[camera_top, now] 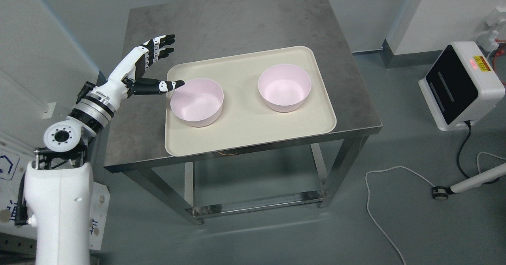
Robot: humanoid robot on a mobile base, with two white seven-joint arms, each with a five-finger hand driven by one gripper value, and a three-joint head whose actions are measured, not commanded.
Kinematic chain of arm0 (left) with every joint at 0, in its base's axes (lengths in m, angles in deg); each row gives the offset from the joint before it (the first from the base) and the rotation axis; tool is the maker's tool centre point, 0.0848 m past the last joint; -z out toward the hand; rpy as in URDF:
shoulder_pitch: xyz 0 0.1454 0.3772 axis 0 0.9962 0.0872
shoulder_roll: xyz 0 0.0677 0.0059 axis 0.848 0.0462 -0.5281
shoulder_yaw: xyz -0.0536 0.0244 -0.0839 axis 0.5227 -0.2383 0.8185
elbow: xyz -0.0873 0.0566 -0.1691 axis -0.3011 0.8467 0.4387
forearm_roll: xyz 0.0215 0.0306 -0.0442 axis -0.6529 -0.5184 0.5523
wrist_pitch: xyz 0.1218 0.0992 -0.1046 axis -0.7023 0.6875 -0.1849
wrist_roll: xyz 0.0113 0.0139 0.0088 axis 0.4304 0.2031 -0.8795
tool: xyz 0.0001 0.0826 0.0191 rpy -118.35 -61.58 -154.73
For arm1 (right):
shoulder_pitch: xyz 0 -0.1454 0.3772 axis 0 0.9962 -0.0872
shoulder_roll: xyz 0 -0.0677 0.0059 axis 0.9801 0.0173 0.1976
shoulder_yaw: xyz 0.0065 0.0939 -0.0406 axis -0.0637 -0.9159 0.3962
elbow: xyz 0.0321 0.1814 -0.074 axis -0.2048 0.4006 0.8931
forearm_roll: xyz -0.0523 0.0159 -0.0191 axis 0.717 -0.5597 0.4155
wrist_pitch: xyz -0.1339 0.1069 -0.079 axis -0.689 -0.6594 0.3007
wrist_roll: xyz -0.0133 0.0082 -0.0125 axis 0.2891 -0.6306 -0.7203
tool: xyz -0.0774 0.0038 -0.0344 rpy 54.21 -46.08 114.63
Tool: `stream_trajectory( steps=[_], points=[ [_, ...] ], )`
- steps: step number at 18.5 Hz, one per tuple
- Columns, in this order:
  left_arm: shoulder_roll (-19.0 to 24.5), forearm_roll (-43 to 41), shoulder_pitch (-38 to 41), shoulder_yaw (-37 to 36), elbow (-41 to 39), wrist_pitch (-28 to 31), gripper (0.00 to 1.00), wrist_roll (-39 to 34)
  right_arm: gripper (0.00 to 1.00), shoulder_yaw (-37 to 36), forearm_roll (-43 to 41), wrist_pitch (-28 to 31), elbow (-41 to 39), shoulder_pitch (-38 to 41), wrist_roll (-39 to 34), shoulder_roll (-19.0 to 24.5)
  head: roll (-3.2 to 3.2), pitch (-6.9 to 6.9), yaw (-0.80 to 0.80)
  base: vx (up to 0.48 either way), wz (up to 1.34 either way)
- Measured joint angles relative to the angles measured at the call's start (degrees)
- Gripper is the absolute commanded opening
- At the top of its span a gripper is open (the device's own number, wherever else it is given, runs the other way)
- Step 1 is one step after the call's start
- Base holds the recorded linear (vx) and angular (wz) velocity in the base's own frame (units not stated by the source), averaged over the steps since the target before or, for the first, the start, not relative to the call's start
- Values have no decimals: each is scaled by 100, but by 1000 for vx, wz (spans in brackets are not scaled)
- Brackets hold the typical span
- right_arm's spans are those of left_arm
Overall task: Stack pink IKEA bowls on left shelf middle
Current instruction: 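Reach the left hand toward the pink bowl nearer the robot, then grasp the rim of the nearer pink bowl with the left hand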
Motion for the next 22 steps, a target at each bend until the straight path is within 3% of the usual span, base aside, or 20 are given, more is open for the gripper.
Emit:
stream_trajectory(
  steps=[5,8,16,22],
  points=[
    [199,-10,-142,-467,69,85,72,342,100,0,0,-13,0,0,0,0,0,0,0,0,0],
    [280,-146,-186,-683,105,90,72,395,100,0,0,-14,0,0,0,0,0,0,0,0,0],
    [335,-1101,-426,-1027,262,78,66,409,100,0,0,-16,0,0,0,0,0,0,0,0,0],
    [338,-1709,-639,-1174,399,-160,45,409,100,0,0,-16,0,0,0,0,0,0,0,0,0]
  ],
)
